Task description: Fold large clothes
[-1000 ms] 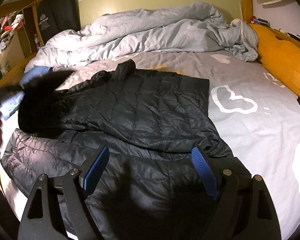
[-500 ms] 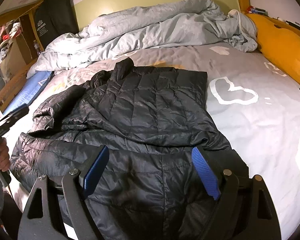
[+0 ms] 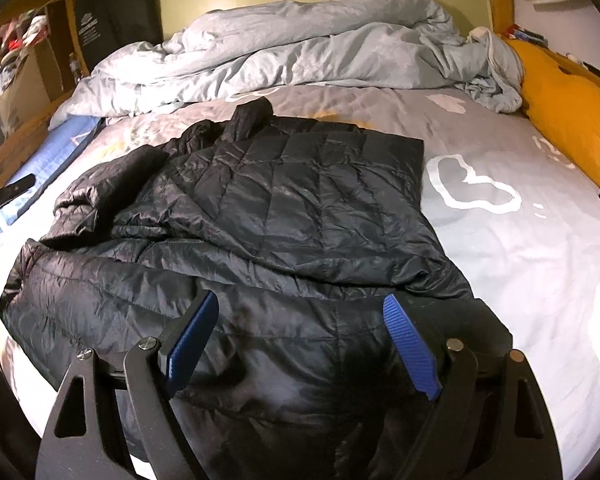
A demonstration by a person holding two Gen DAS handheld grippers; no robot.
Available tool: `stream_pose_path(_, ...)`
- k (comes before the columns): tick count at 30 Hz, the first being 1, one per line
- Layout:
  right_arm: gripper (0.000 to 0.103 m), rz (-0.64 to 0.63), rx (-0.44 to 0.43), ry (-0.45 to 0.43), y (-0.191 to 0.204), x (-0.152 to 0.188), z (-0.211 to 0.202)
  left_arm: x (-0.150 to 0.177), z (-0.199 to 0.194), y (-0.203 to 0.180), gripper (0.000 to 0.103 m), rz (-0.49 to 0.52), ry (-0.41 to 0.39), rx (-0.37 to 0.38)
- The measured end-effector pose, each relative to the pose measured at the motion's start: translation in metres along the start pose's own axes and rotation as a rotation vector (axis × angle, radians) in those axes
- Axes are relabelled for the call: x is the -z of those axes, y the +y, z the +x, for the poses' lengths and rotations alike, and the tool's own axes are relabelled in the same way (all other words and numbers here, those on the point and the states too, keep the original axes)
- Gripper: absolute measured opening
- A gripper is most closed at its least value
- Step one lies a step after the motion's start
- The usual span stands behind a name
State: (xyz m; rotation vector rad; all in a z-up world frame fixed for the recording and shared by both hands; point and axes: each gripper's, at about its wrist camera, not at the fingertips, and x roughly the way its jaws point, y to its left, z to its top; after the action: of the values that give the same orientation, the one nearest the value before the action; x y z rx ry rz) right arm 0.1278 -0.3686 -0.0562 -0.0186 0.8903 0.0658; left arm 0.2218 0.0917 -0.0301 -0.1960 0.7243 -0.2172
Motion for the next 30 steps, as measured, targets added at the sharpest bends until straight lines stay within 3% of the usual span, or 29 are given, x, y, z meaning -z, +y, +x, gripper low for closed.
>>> stream_pose_path(9,0.084,-0.024,-0.009,0.0,0.007,0.001,0.0,0.009,0.038,0.059,0.064,-0.247,0.129,0.024)
stream_pose_path(25,0.084,-0.036,-0.022,0.0,0.008,0.002,-0.002,0.016,0.06,0.096,0.064,-0.364,0.149,-0.029)
stream_pose_path(30,0.084,-0.055,-0.021,0.002,0.012,0.004,-0.001,0.017,0.071,0.102,0.064,-0.403,0.168,0.001)
